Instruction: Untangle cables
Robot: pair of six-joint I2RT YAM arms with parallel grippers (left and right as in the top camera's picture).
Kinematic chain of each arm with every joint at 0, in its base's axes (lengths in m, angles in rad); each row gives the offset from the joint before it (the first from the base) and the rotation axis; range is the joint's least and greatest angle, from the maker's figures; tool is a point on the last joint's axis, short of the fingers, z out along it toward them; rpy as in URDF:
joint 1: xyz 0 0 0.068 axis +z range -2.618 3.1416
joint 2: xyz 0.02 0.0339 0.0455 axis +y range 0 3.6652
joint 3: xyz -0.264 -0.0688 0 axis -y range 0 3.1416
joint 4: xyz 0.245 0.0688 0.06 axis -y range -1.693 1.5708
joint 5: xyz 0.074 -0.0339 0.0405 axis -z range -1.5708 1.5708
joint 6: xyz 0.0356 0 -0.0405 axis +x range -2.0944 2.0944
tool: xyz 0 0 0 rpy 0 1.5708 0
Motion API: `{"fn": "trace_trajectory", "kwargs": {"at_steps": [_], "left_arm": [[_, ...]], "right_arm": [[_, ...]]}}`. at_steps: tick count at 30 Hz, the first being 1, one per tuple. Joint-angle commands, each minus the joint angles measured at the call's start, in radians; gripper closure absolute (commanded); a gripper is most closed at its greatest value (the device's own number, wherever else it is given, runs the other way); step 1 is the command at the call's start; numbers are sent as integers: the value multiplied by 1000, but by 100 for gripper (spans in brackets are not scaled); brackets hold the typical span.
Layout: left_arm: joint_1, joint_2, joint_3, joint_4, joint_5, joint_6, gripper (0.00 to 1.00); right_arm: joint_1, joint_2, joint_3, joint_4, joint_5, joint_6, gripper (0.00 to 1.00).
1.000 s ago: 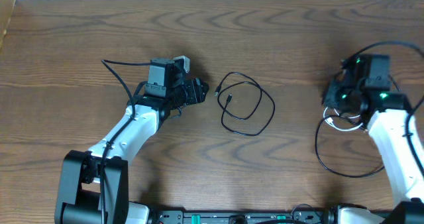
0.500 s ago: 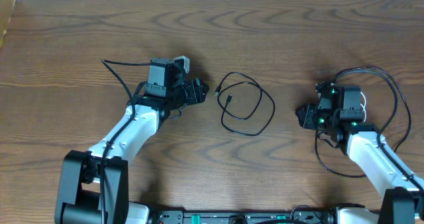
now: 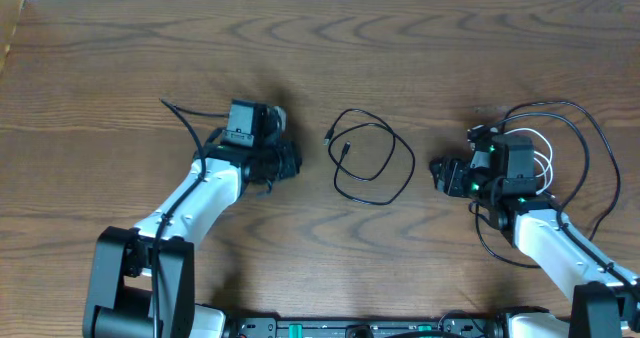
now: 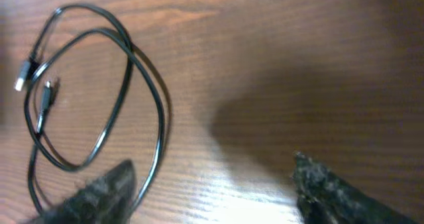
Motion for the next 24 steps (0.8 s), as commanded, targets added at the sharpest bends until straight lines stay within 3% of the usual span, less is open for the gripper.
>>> {"fn": "trace_trajectory", "kwargs": {"at_steps": [1,2,3,12,16,17,19,22,24], "left_arm": [[-50,-13,7,-79,4,-20,93],[-69,-13,7,-103,-6,-19,93],[-92,-13,7,-124,-24,-19,93],[-248,-13,35,-172,-96,-138,92],[-285,-13,56,-161,-109,-177,92],[-294,-13,56,-154,-109,-190,92],[-322,-13,54,-134,-130,-214,92],[-373,-13,53,-112,-224,-248,92],[-412,-13,52,-98,-290,-275,92]], "right_arm": [[18,2,-4,2,-13,48,13],[21,2,-4,2,-14,48,2],[23,2,-4,2,-14,48,1],[23,2,-4,53,-158,55,1],[23,0,-4,55,-170,55,9],[23,-1,-4,55,-170,55,14],[22,-1,-4,55,-170,55,35],[21,-1,-4,55,-170,55,82],[21,-1,-4,55,-169,55,99]]}}
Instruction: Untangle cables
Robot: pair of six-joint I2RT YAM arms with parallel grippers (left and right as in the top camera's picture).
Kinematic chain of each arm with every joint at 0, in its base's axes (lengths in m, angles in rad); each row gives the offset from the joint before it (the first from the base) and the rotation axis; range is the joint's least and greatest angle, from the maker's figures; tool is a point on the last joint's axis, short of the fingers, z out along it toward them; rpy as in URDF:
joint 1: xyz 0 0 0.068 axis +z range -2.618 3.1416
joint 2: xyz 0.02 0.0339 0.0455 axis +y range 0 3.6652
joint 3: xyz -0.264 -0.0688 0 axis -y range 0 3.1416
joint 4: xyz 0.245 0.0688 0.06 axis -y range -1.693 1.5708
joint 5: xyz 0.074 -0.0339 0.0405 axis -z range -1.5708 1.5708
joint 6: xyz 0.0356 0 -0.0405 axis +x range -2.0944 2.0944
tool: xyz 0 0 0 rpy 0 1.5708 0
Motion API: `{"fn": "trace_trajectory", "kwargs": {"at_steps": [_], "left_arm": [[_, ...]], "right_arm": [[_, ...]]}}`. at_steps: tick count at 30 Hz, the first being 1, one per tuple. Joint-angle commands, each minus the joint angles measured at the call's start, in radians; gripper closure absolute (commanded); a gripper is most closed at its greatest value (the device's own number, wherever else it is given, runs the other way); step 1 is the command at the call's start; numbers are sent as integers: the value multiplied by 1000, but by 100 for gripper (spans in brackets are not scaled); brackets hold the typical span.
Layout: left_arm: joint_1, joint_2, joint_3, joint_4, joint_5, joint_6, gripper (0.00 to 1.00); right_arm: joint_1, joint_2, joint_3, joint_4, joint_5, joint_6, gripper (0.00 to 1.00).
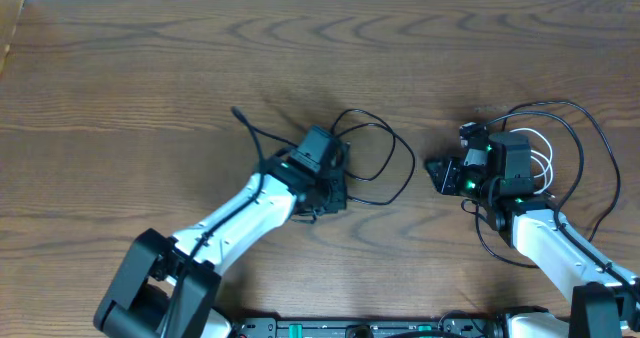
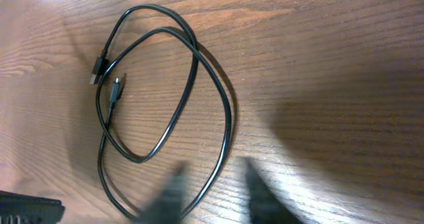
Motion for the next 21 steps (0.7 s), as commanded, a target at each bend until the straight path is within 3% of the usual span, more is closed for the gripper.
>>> {"fn": "trace_trajectory", "kwargs": {"at_steps": [1,6,9,11,12,15,21], "left_arm": [[-61,-13,17,17,-150,-75,92],[-131,-5,7,49,-270,-148,92],[-155,17,6,53,-314,-192,91],[-161,41,6,56,-346,-238,86],[-161,63,6,70,-351,-256,78],[-161,114,6,135,-351,-255,65],[-161,202,6,202,-350,-256,64]], "right_arm": [[6,-1,-3,-2,-14,2,99],[6,-1,-3,-2,-14,2,98],[6,-1,-3,-2,-14,2,88],[6,-1,-3,-4,-14,2,86],[6,-1,-3,-5,-14,2,86],[6,-1,-3,-4,-14,2,83],[6,-1,-4,-4,-14,2,76]]}}
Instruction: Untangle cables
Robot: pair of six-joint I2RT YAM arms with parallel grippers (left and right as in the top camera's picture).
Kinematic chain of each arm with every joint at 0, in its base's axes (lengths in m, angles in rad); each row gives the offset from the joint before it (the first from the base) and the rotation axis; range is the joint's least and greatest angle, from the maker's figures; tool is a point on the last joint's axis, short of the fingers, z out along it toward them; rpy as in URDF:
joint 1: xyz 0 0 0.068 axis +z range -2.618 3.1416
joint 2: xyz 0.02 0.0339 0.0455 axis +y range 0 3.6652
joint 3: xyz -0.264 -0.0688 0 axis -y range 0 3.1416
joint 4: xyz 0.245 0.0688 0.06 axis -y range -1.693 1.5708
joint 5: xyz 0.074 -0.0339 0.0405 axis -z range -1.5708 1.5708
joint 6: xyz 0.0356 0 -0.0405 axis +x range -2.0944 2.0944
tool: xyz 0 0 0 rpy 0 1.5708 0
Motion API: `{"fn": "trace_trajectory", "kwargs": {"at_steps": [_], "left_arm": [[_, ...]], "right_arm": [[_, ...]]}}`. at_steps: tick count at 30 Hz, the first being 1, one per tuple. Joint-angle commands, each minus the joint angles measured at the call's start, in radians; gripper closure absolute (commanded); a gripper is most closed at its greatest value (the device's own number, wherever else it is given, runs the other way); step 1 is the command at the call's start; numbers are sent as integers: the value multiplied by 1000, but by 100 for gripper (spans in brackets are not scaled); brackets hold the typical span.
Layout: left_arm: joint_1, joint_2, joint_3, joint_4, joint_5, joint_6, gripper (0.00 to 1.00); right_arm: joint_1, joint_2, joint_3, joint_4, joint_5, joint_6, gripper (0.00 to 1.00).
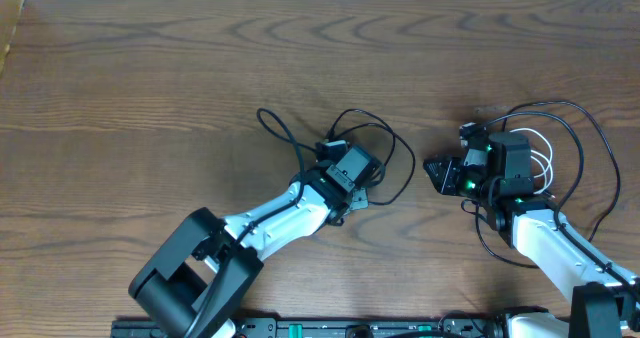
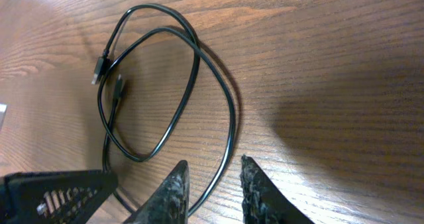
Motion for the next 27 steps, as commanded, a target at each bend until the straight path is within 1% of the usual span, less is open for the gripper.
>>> {"fn": "trace_trajectory", "kwargs": {"at_steps": [1,2,4,8,13,18,21,23,24,25,27], "left_arm": [[-1,69,-1,-13,-24,-15,65],[-1,76,-1,-25,-24,-15,67],[0,85,-1,-53,-24,-14,75],[9,85,-1,-134,-32,13,80],[55,83,0,-278,-32,85,81],[150,82,0,-422,-31,124,80],[211,82,0,-487,-26,156,77],[247,82,0,-512,17,192,76],[264,82,0,-518,61,223,76],[278,82,0,-519,106,259,76],[303,81,5,-520,195,367,74]], "right_arm": [[6,-1,-3,-3,-10,-6,75],[6,-1,-3,-3,-10,-6,75],[6,-1,-4,-3,-10,-6,75],[6,-1,-4,-3,-10,-6,75],[6,-1,-3,-3,-10,-5,75],[6,-1,-3,-3,-10,-6,74],[6,-1,-3,-4,-10,-6,73],[6,-1,-4,-3,-10,-6,72],[6,-1,-4,-3,-10,-6,71],[6,-1,-4,-4,-10,-6,70],[6,-1,-4,-7,-10,-6,64]]}}
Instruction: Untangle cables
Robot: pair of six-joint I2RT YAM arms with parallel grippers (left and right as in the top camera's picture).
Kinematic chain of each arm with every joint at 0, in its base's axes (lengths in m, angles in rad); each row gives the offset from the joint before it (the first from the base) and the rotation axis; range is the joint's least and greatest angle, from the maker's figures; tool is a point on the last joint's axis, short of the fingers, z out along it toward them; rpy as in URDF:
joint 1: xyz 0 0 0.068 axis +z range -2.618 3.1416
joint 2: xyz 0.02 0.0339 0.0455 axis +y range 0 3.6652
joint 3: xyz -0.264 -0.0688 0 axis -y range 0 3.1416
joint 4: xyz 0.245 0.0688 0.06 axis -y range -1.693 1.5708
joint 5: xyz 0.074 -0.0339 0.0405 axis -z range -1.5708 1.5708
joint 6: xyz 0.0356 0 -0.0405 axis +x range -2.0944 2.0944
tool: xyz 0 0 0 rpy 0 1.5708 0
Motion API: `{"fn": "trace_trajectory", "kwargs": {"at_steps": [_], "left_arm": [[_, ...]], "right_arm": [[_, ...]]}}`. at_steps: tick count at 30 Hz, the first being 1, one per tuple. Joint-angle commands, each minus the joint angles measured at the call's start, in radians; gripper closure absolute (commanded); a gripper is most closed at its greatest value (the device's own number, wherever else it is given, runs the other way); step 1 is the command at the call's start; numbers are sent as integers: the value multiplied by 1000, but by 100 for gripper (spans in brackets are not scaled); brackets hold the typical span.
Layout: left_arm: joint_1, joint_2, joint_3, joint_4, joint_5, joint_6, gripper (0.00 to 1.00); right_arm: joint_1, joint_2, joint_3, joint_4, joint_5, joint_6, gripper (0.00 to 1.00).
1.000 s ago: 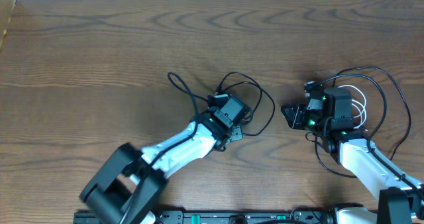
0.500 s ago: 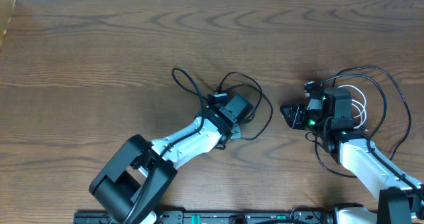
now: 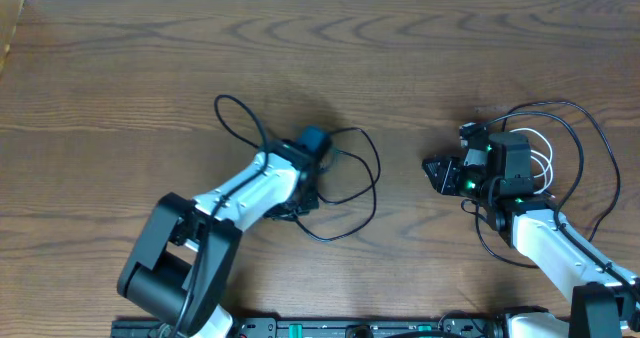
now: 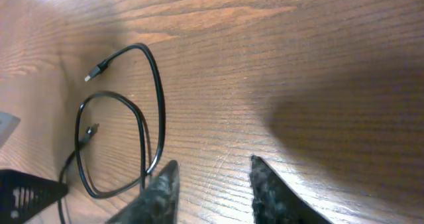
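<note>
A thin black cable point(image 3: 376, 178) lies in loose loops on the wooden table point(image 3: 120, 68) near the middle. In the right wrist view the cable point(image 4: 161, 111) shows both plug ends at the left. My left gripper point(image 3: 308, 150) sits at the loops' left edge, and the cable runs into its jaws, so it appears shut on it. Its dark finger point(image 4: 26, 187) shows in the right wrist view. Right of the loops, my right gripper point(image 3: 432, 170) point(image 4: 215, 184) stands open low over bare wood and holds nothing.
The left arm's own lead point(image 3: 235, 113) arches up behind its wrist. Black and white leads point(image 3: 560, 148) coil behind the right arm. The table's far edge meets a white strip at the top.
My left gripper has moved left and turned, and the cable loops have moved left with it and changed shape. The right gripper has stayed in place, its jaws a little wider.
At first my left gripper stood left of the cable and the right gripper was wide open at its right. Then the left gripper was at the loops' lower left and the right jaws were narrower. Then it sat over the loops. Now the cable lies further left.
</note>
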Motion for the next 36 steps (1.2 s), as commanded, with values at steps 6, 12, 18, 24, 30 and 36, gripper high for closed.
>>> {"fn": "trace_trajectory", "kwargs": {"at_steps": [6,12,18,24,30,36], "left_arm": [[89,60,44,-220,163,302,68],[90,10,150,-293,200,301,68],[90,-28,157,-190,253,301,61],[90,-27,130,-63,234,301,61],[90,-27,84,0,103,283,61],[90,-24,46,48,66,259,61]], "right_arm": [[6,-1,-4,-12,-53,-6,31],[6,-1,-4,-9,-125,-47,19],[6,-1,-4,2,-212,-112,15],[6,-1,-4,2,-211,-112,14],[6,-1,-3,2,-208,-111,14],[6,-1,-4,2,-208,-112,14]]}}
